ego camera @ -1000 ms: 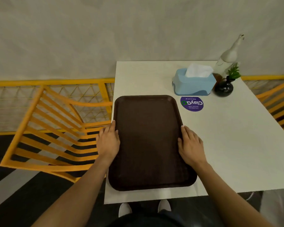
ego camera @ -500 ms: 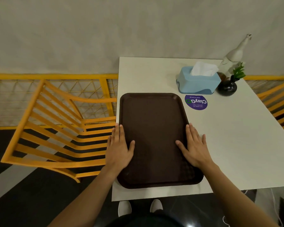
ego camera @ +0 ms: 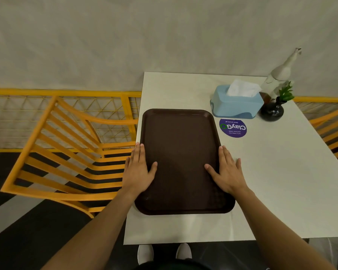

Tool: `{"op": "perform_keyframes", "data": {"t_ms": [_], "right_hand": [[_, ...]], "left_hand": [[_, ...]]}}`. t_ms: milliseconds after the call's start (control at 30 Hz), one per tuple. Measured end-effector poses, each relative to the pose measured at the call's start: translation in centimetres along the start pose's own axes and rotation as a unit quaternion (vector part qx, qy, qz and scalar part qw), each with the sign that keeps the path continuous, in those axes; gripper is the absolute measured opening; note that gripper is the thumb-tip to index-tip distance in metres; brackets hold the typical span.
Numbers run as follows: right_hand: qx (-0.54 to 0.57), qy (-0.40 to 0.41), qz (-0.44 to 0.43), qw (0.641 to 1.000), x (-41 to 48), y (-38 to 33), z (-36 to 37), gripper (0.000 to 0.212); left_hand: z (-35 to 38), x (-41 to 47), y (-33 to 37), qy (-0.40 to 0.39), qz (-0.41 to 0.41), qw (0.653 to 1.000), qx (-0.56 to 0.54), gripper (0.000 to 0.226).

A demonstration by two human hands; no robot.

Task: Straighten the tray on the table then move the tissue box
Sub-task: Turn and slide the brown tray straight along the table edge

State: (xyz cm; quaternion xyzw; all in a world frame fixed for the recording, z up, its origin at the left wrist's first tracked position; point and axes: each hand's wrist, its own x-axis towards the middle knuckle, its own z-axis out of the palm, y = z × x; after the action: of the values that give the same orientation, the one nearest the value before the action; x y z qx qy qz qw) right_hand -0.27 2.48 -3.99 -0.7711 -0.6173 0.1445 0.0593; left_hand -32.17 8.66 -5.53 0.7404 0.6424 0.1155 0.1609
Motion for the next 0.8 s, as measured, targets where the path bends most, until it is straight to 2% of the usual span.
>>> {"op": "perform_keyframes", "data": {"t_ms": [800], "right_hand": [[0.012, 0.015, 0.016, 1.000, -1.3, -0.2, 0.3, 0.095]], "left_hand": [[0.1, -0.9, -0.2, 0.009, -0.001, 1.000, -0.011, 0.086]]}}
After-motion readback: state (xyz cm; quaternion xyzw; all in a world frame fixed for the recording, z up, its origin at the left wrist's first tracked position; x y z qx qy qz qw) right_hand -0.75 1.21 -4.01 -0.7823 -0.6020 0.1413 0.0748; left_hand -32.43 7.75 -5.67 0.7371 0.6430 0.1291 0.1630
